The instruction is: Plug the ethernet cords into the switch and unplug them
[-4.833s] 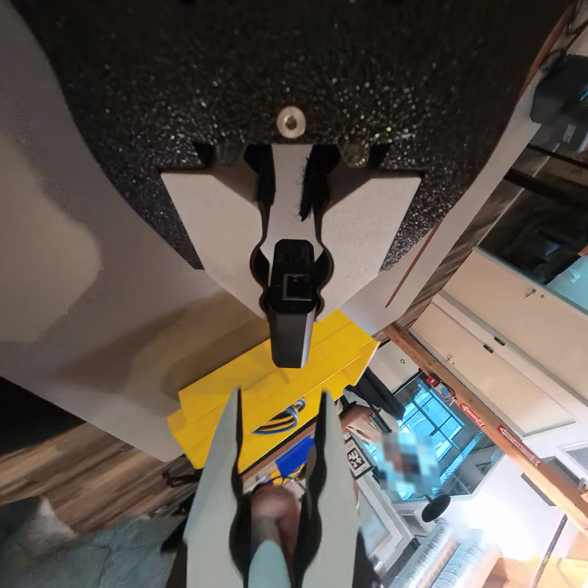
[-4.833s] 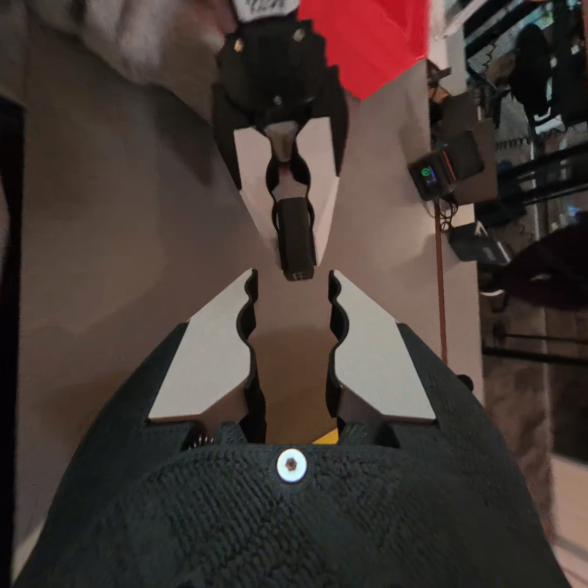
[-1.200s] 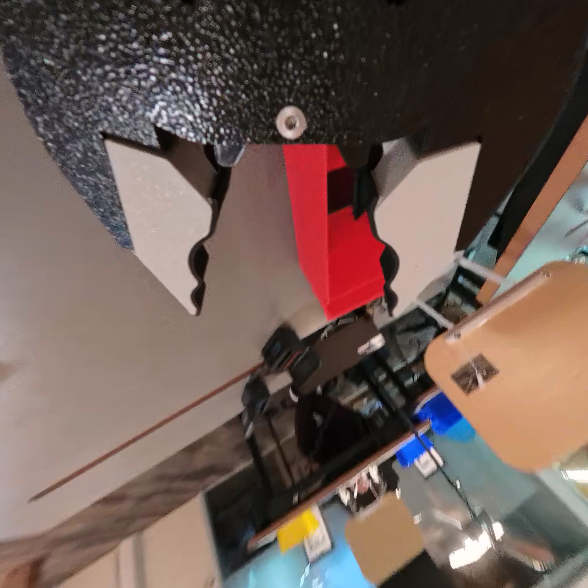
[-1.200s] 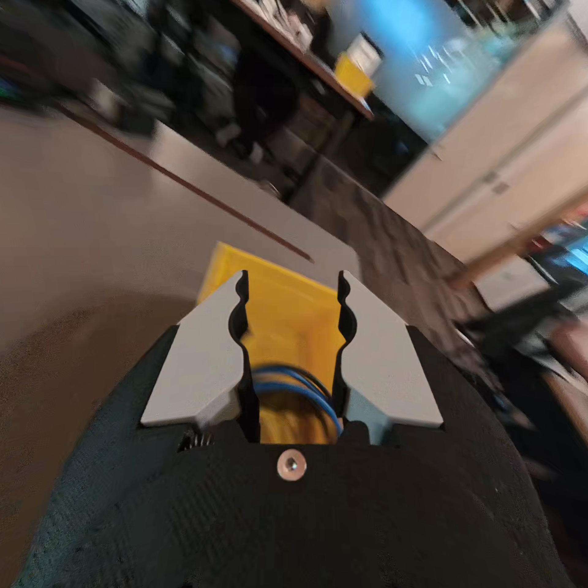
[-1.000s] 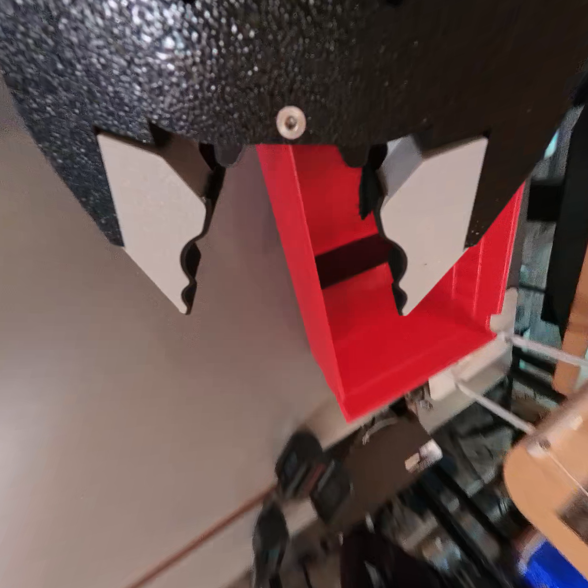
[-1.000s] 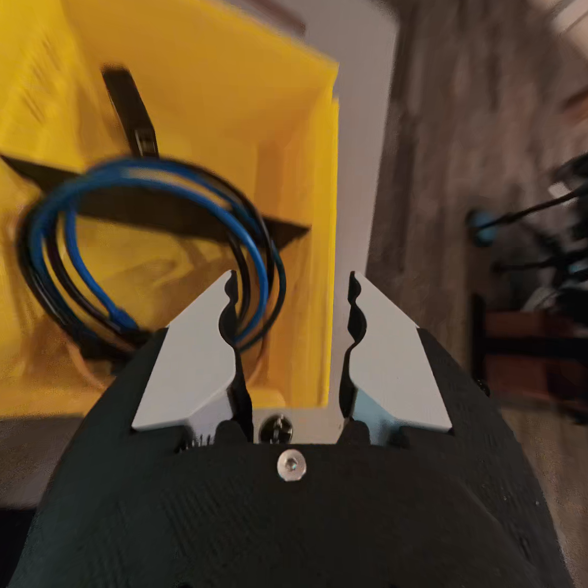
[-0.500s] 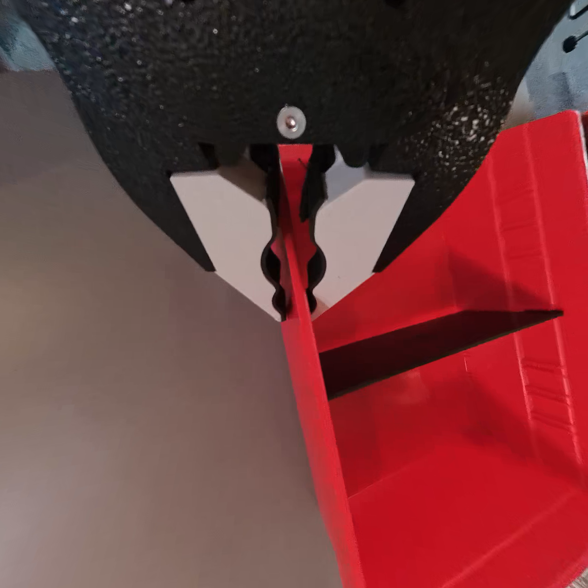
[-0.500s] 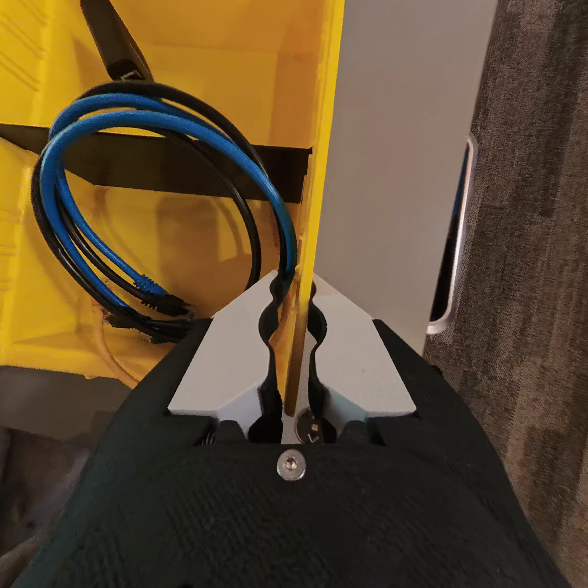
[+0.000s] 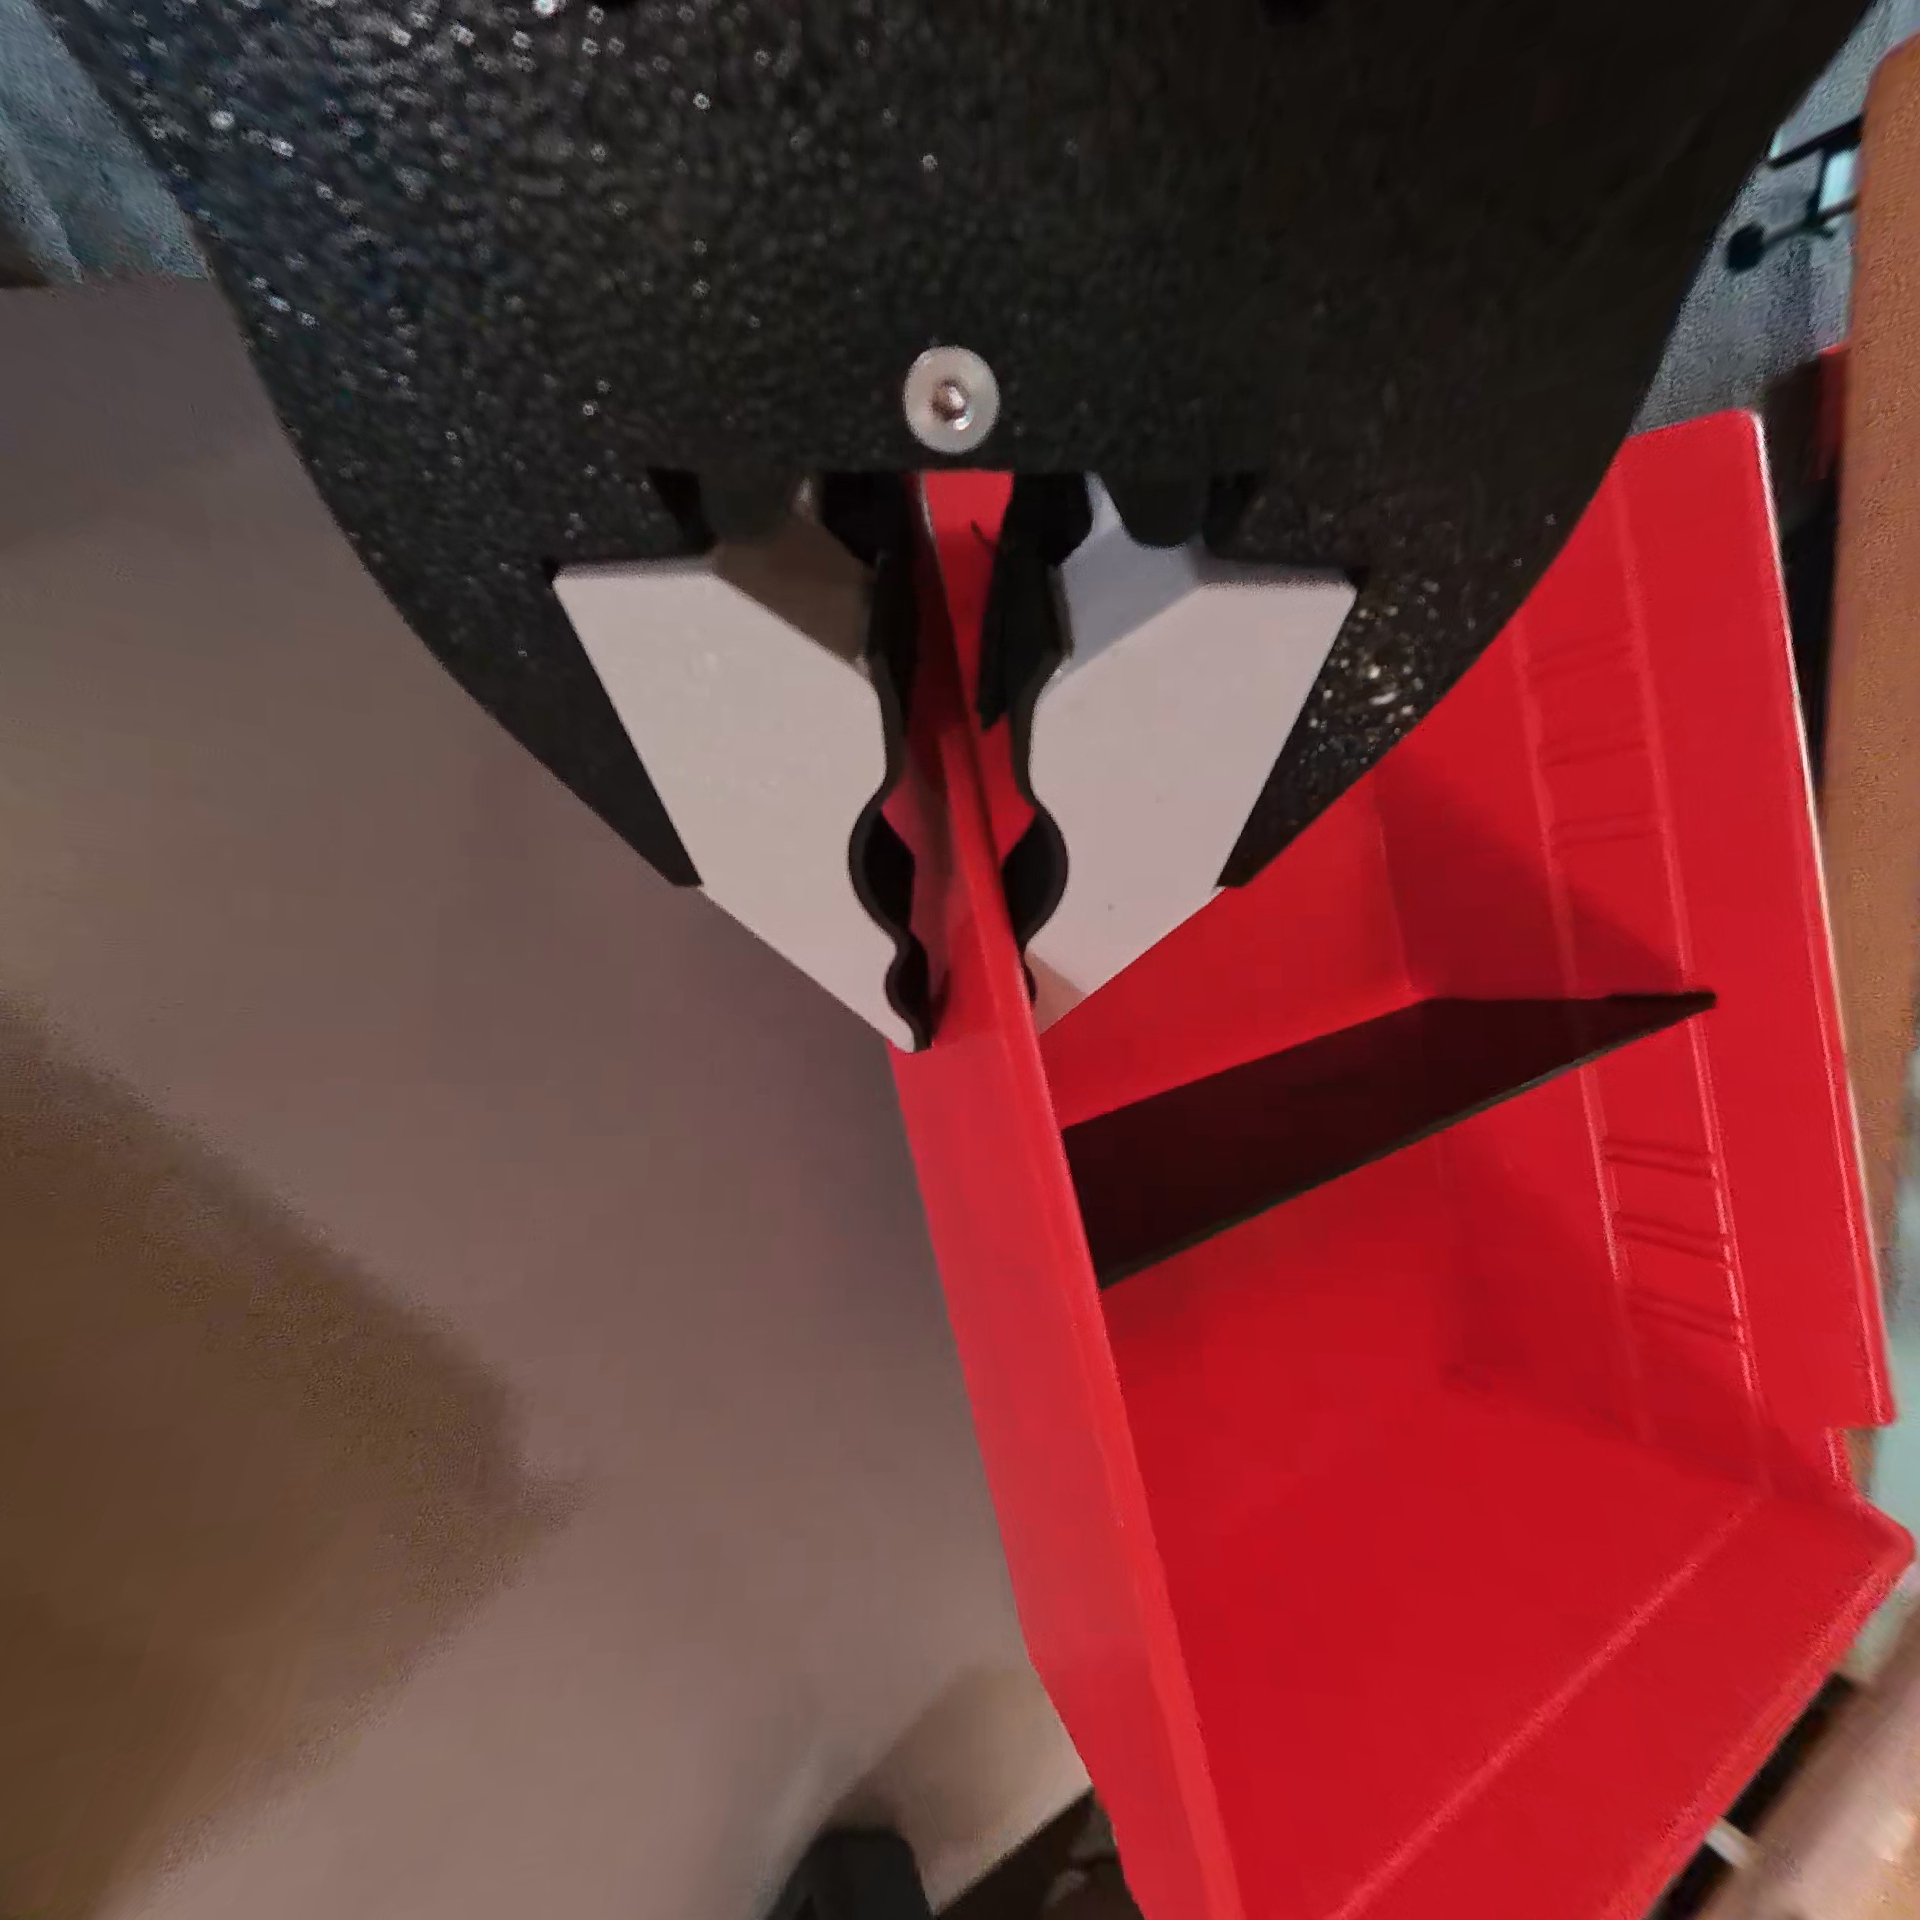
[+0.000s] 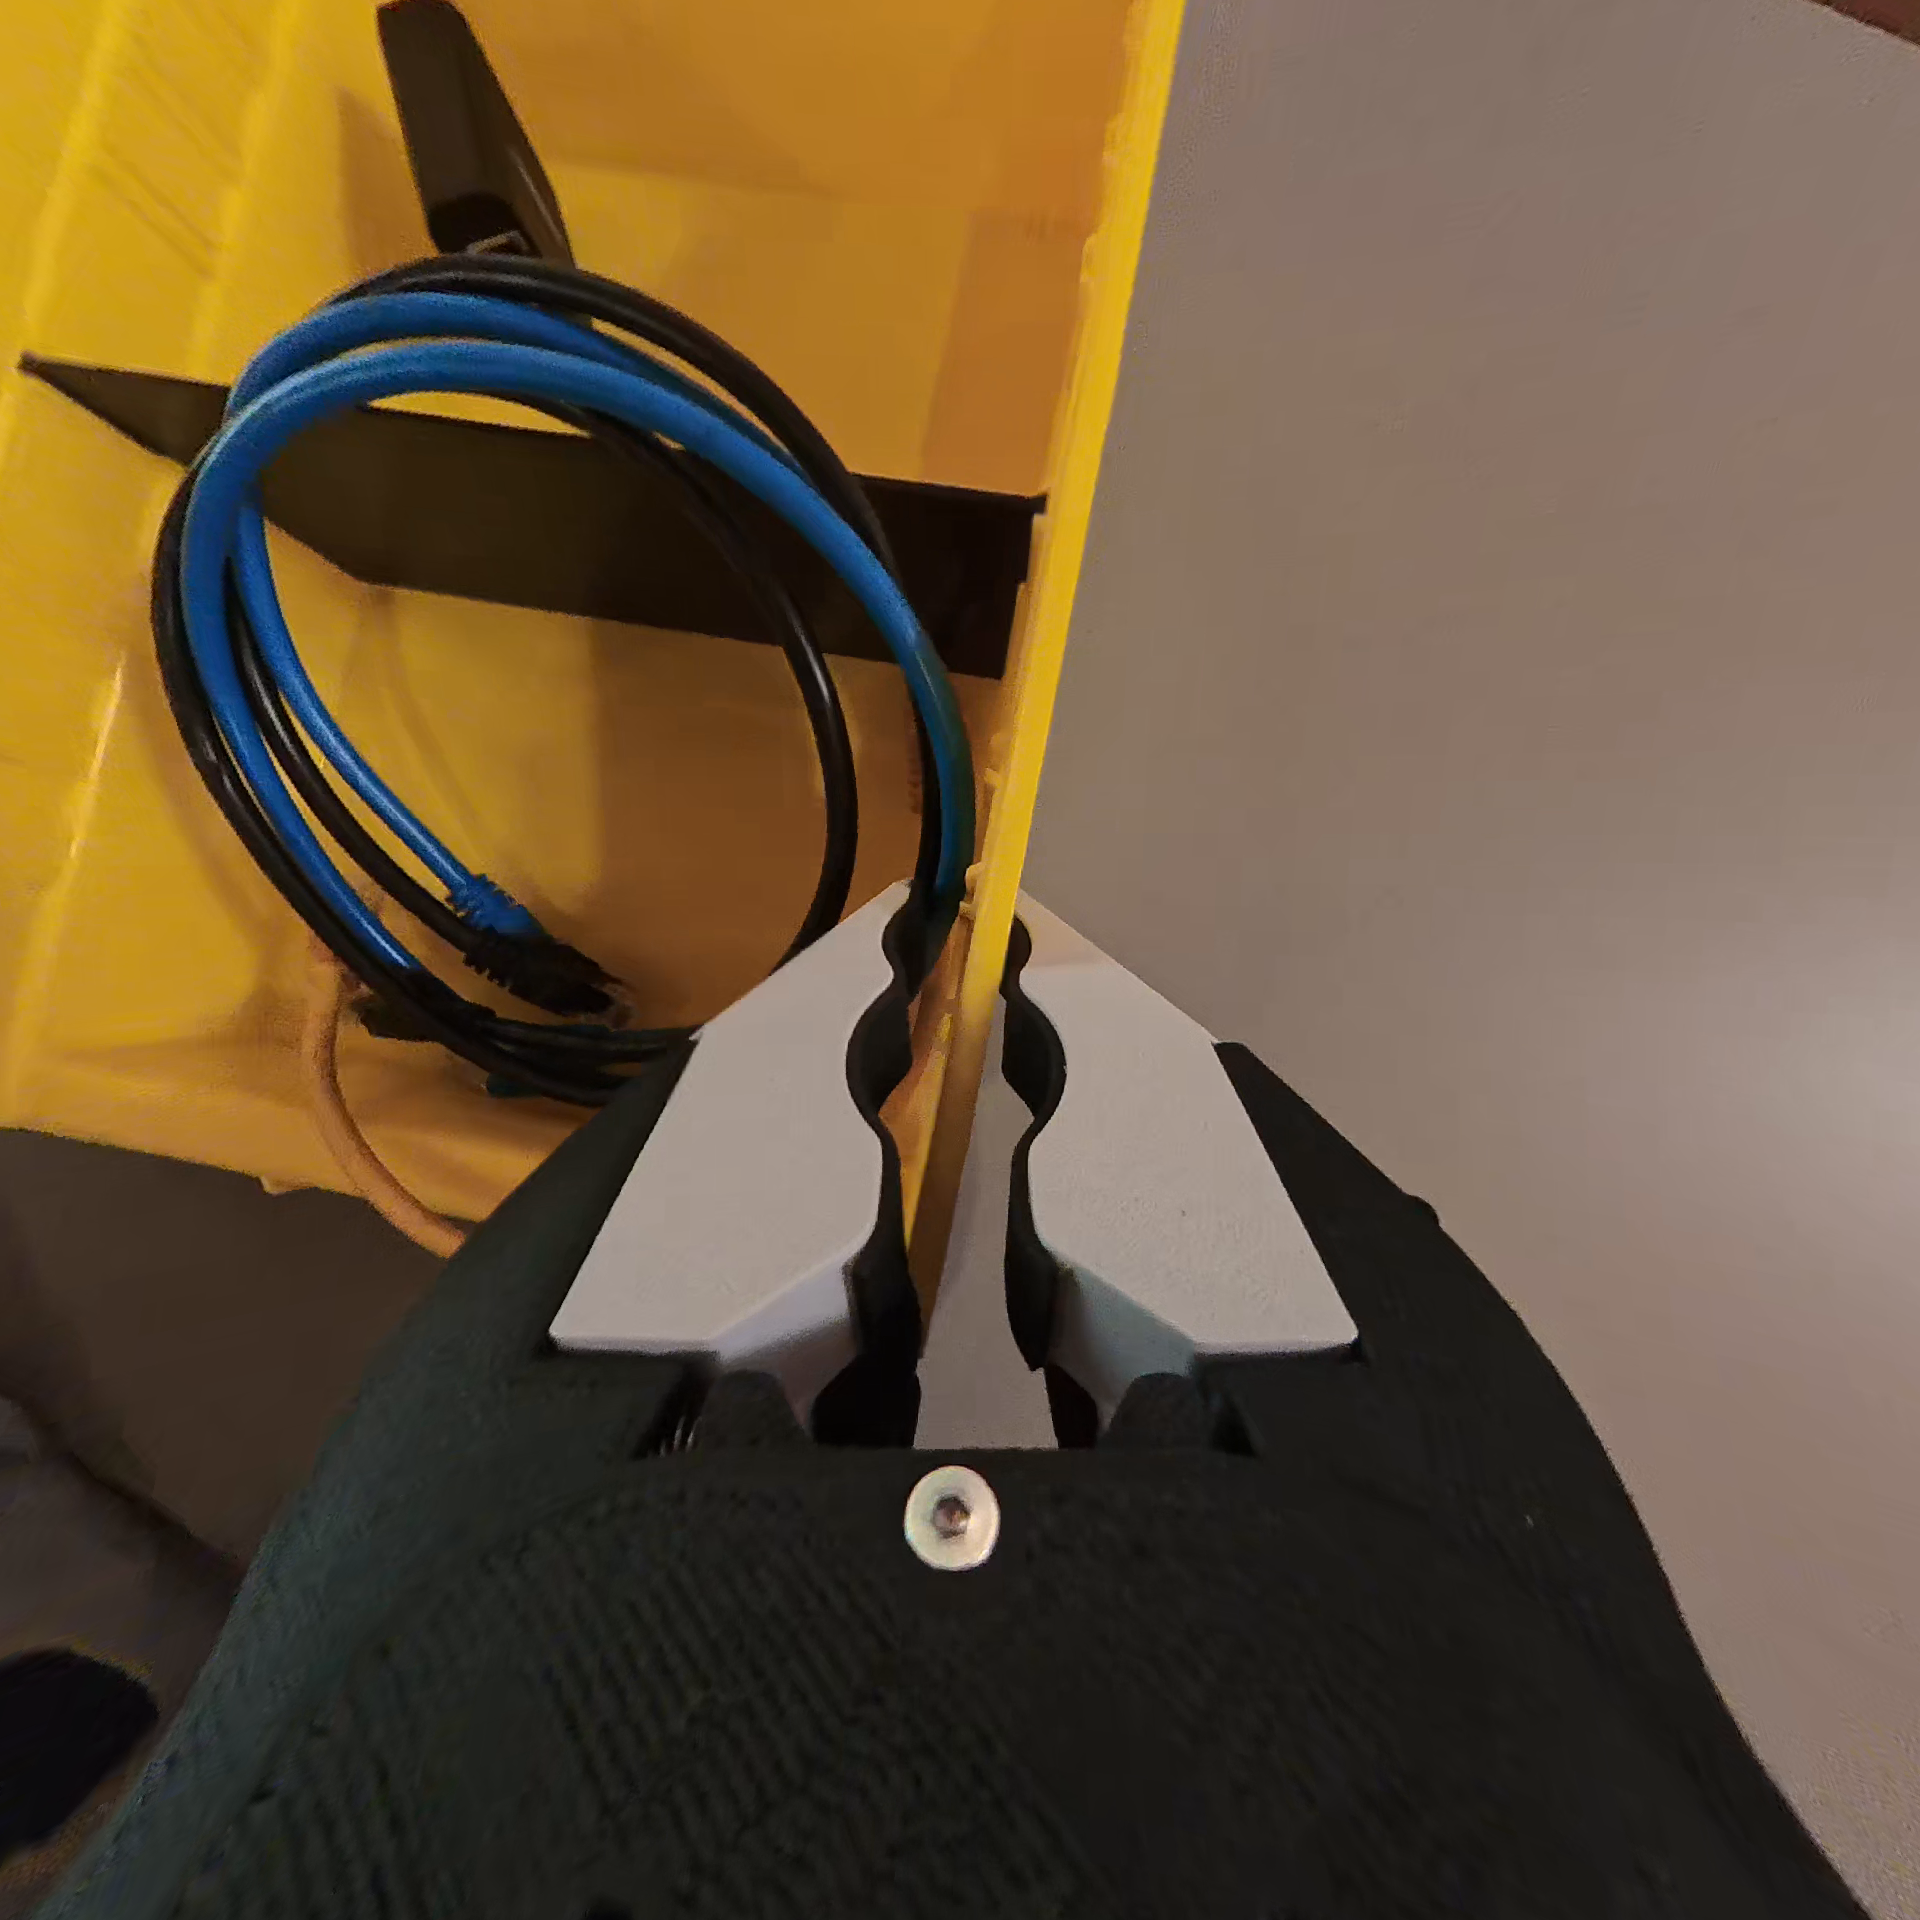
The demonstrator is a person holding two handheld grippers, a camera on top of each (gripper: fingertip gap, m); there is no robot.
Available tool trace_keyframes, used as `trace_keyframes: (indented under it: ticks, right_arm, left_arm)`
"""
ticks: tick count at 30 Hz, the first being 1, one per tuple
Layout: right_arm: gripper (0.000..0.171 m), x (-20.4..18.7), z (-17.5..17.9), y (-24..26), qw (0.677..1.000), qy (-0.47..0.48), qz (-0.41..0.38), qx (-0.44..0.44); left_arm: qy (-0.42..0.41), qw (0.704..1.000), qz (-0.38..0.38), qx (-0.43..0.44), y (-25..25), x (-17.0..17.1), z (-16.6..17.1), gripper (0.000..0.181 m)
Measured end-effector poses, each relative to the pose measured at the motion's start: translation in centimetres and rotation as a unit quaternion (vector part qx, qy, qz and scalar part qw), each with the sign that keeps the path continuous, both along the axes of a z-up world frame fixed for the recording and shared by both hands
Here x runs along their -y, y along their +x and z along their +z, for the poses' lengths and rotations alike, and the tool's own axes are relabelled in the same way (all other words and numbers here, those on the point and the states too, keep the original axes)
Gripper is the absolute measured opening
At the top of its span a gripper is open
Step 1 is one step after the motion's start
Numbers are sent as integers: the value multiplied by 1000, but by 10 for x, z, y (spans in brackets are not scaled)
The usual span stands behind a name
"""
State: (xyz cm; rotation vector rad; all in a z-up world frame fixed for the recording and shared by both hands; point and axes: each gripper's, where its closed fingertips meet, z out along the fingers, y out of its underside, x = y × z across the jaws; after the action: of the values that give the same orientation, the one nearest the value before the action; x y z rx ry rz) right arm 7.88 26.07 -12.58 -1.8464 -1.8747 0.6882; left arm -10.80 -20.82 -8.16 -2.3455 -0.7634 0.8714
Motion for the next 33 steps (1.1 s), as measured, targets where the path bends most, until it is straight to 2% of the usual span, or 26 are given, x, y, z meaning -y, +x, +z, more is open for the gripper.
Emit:
trace_keyframes:
  ticks: [8,10,13,14,17,20,23,25,28,31,33]
  right_arm:
    - [12,126,1,-95,997,-12,65,-40]
    - [34,171,3,-118,990,-35,102,-87]
    - [98,235,12,-125,970,-113,174,-124]
    - [104,241,20,-124,964,-120,185,-147]
    - [102,212,62,-116,940,-106,165,-280]
    - [94,143,107,-95,904,-92,70,-411]
    - [87,58,134,-53,868,-22,-41,-495]
    - [86,12,135,-23,857,35,-86,-506]
    - [89,-35,109,8,875,67,-119,-464]
    - [89,-69,93,42,860,83,-157,-479]
    - [89,-77,94,53,842,97,-143,-510]
  left_arm:
    - [20,995,19,-94,22,12,68,8]
    - [25,993,18,-116,29,10,82,8]
    - [36,989,-2,-145,41,-4,104,8]
    - [40,987,-16,-153,46,-13,111,8]
    - [61,980,-73,-173,64,-50,131,9]
    - [74,970,-151,-174,84,-104,143,8]
    - [90,953,-238,-162,110,-168,151,8]
    - [97,941,-286,-151,127,-215,155,9]
    - [83,920,-357,-138,150,-284,152,9]
    - [66,896,-426,-108,170,-346,136,9]
    - [69,879,-466,-70,180,-384,117,9]
